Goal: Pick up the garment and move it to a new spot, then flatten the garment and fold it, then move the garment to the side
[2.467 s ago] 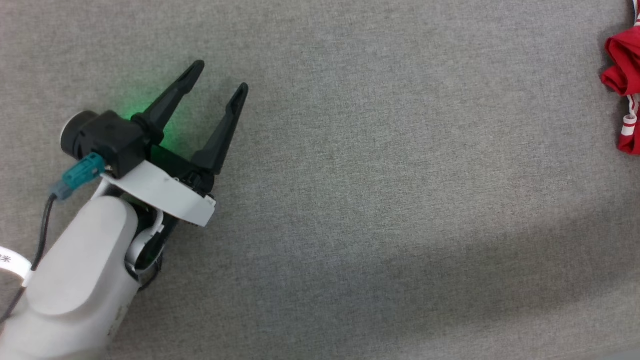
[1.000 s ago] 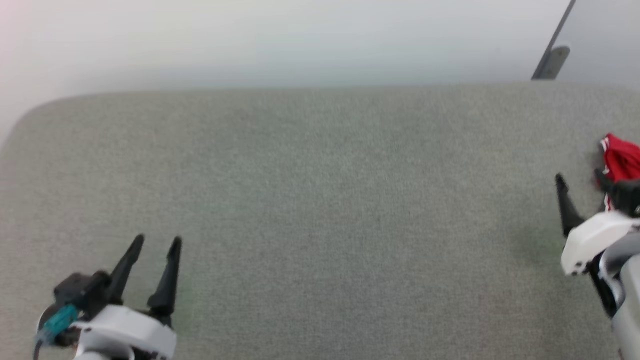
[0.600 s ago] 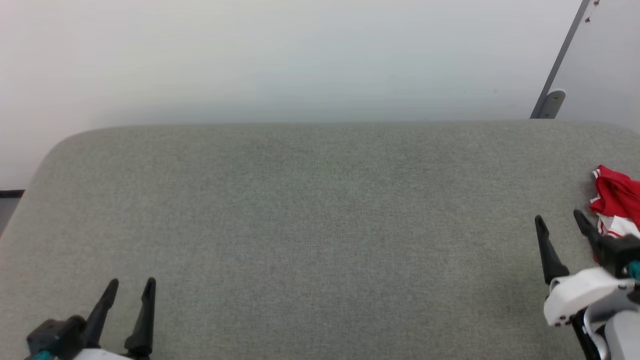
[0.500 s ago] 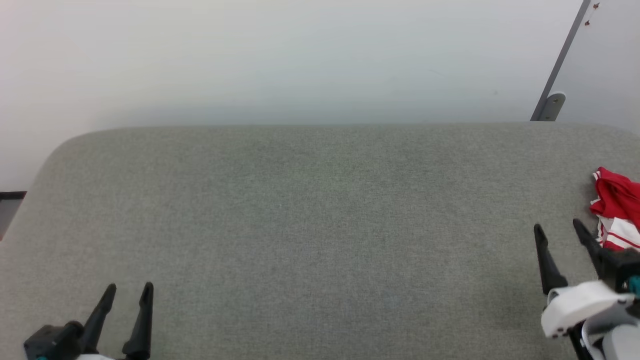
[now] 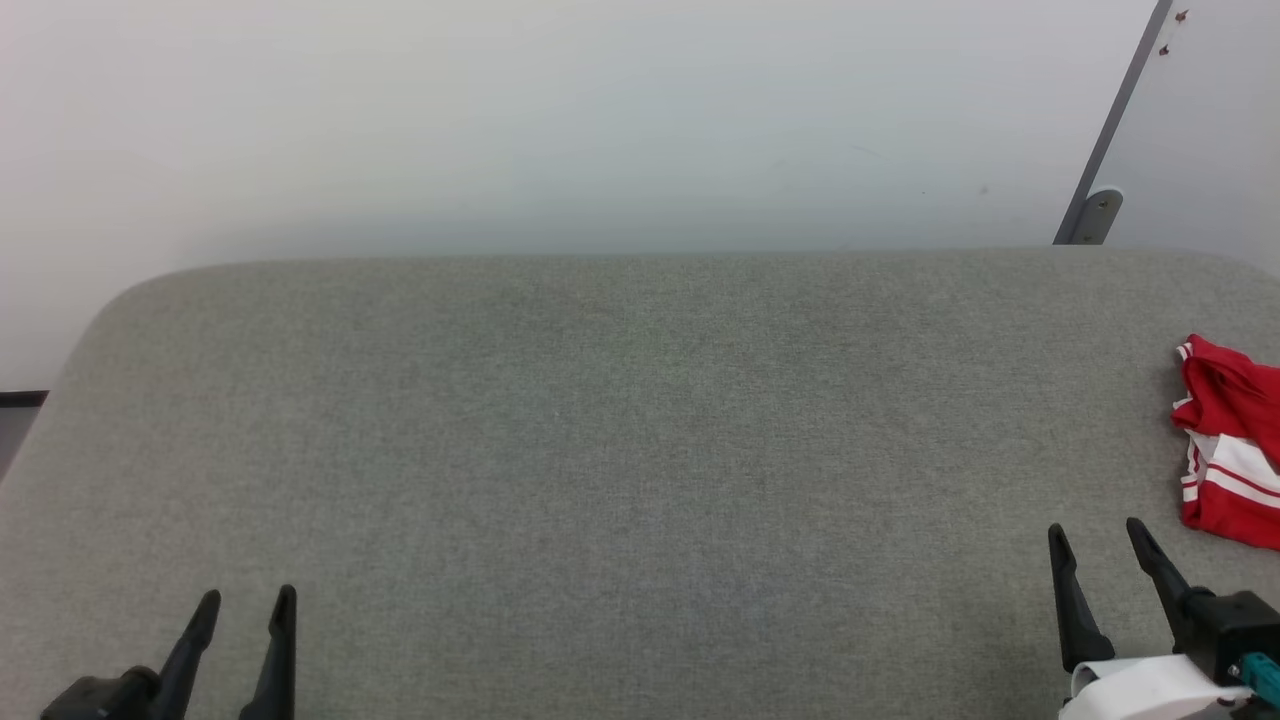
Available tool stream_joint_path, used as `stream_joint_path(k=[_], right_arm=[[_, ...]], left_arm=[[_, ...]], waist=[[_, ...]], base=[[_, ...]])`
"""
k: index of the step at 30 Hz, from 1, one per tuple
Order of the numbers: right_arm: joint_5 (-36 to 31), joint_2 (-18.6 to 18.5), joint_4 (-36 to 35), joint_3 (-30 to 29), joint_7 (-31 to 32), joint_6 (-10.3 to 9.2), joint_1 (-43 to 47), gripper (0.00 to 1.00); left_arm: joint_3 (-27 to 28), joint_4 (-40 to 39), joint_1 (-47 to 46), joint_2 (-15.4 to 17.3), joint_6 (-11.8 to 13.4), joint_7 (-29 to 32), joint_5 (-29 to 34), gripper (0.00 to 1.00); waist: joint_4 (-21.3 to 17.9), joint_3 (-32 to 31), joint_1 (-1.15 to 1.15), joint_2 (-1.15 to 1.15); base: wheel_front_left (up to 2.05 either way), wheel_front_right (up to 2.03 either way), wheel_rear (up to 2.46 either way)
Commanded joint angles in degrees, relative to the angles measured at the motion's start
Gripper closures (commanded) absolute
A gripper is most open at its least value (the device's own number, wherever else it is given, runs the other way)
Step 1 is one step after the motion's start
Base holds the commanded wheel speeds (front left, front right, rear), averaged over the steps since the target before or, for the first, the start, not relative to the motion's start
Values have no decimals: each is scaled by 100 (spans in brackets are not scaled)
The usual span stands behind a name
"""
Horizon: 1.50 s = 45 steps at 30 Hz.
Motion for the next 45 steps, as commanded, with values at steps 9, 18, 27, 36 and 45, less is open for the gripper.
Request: stream_joint_path(k=[9, 18, 27, 36, 45], right_arm=[[-98, 126, -110, -30, -25, -12, 216, 0], [174, 199, 46, -86, 114, 0, 180, 100], [1242, 242, -25, -124, 372, -1, 133, 100], [2191, 279, -99, -141, 577, -2, 99, 100], [3036, 315, -145, -176, 780, -2, 51, 100]], left_arm=[[164, -165, 94, -121, 9, 3, 177, 0], [147, -126, 52, -311, 0, 69, -49, 100], [202, -95, -102, -482, 1, 332, -863, 100], [248, -67, -239, -637, 2, 564, -1589, 100], [289, -41, -361, -779, 2, 773, -2243, 100]], waist=[[-21, 20, 0, 0], [-29, 23, 0, 0], [-10, 30, 0, 0], [9, 38, 0, 0], [28, 46, 0, 0]], base=[[0, 0, 0], [0, 0, 0], [0, 0, 0], [0, 0, 0], [0, 0, 0]])
